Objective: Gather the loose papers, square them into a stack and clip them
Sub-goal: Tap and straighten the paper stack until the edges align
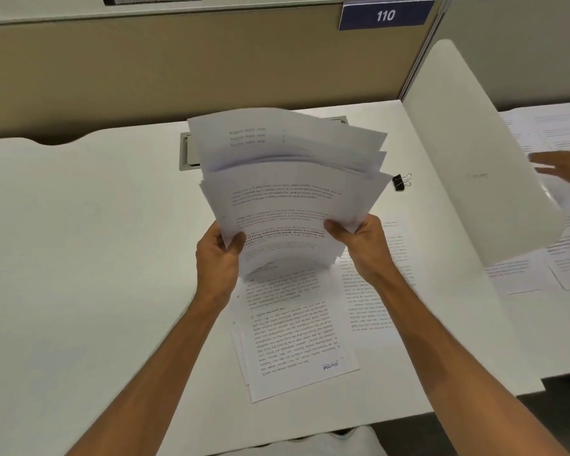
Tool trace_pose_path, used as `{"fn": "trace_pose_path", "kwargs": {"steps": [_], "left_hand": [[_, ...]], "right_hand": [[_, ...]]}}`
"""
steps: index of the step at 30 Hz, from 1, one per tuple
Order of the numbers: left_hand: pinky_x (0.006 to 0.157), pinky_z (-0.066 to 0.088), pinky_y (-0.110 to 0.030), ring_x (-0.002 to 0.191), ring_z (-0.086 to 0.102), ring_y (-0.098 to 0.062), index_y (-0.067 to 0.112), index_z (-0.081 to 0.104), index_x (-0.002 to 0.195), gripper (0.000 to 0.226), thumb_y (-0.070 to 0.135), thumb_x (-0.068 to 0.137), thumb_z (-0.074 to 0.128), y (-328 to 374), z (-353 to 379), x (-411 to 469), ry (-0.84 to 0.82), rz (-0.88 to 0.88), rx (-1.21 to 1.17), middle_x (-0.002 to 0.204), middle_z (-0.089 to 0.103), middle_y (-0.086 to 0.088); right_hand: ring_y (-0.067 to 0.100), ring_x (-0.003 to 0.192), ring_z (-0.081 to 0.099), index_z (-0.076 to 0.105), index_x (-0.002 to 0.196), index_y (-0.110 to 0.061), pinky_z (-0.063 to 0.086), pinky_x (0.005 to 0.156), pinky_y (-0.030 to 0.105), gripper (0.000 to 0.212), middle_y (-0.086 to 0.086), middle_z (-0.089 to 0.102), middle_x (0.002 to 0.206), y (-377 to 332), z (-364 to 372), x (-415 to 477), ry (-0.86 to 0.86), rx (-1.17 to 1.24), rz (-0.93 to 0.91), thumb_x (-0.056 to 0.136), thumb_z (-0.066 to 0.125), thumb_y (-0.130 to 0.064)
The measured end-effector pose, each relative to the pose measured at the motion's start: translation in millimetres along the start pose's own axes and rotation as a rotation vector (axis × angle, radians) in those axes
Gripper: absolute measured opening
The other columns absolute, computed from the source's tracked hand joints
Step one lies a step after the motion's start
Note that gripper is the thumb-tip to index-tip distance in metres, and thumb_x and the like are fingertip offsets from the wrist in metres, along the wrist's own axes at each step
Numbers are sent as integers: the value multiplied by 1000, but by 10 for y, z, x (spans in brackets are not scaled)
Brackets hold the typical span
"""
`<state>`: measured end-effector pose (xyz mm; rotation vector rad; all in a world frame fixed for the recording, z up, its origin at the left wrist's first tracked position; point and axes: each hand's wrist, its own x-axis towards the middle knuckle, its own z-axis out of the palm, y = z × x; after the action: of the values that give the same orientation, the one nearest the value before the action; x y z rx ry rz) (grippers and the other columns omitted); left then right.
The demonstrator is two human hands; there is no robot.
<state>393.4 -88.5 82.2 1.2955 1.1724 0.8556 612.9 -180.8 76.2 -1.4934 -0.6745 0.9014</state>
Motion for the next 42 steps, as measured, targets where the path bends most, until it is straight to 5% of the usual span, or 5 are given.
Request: {"fn": "trace_pose_path", "kwargs": {"steps": [11,18,26,34,42], "left_hand": [[96,56,-33,118,62,-18,26,49,134,59,10,85,78,-16,-28,21,-46,31,-38,125,64,7],[83,60,-22,96,71,-4,21,63,120,26,13,96,65,81,-1,36,11,56,-36,106,72,19],[88,59,-26,112,66,-15,22,54,135,53,24,87,76,17,-11,-16,9,65,-55,120,68,8],[104,51,-50,113,63,-16,19,53,136,33,19,103,54,-128,5,2,-39,-57,115,123,65,4],[87,61,-44,103,73,-17,21,65,126,29,29,98,63,-143,-184,-22,-72,-37,143,117,74,6]], "right_hand": [[22,109,69,61,130,-15,59,94,42,57,-2,73,120,-33,-10,-42,28,17,-39,78,83,-6],[19,99,73,73,107,-22,58,93,44,28,-7,78,104,-49,24,-18,21,21,-26,88,71,-1],[26,111,70,65,128,-11,57,98,44,48,6,72,121,-42,37,-74,7,-35,-15,83,79,-6],[23,114,67,65,129,-11,53,102,50,33,3,72,121,87,57,-9,-48,-219,36,96,64,-13],[25,111,70,59,132,-15,58,94,50,34,5,71,125,97,14,27,-100,-168,79,98,59,-11]]}}
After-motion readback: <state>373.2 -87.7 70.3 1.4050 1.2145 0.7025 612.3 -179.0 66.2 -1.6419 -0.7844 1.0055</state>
